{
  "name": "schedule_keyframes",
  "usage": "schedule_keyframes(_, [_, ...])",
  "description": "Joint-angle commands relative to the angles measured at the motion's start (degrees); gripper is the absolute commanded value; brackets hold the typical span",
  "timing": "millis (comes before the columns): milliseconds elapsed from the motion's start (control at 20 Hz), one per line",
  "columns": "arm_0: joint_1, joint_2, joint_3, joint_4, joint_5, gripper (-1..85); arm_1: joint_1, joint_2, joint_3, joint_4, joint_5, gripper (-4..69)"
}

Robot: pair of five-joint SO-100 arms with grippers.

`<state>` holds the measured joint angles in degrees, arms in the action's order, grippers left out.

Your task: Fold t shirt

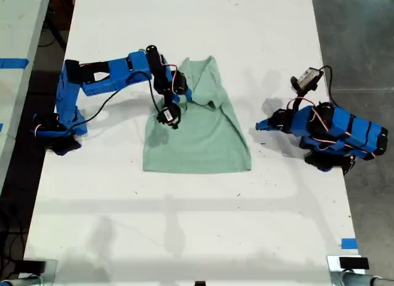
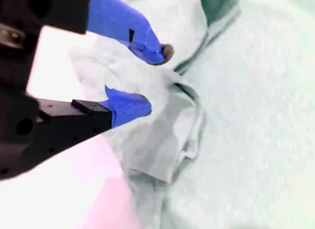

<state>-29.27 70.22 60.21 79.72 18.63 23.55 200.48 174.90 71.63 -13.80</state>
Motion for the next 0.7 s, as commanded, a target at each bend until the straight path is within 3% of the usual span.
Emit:
schedule_keyframes(0, [-2.11,14.68,-6.77,1.93,0.26,10.4,-0.44,0.53,3.25,-1.76,-0.44,4.5])
schedule_keyframes(150, [-3.16,28.21,-5.45,3.96,0.35,7.8,-0.53,0.53,3.25,-1.76,-0.44,4.5])
schedule_keyframes(250, [-3.69,36.91,-3.78,5.54,0.35,-0.1,-0.53,0.53,3.25,-1.76,-0.44,4.5])
schedule_keyframes(450, [-2.9,54.93,5.01,7.73,-0.35,-0.2,-0.53,0.53,3.25,-1.76,-0.44,4.5])
schedule_keyframes(550, [-2.9,68.47,20.57,5.98,-1.93,-0.2,-0.53,0.53,3.25,-1.76,-0.44,4.5])
schedule_keyframes(650, [-3.96,87.98,43.33,-1.32,-4.04,-0.2,-0.53,0.53,3.25,-1.76,-0.35,4.5])
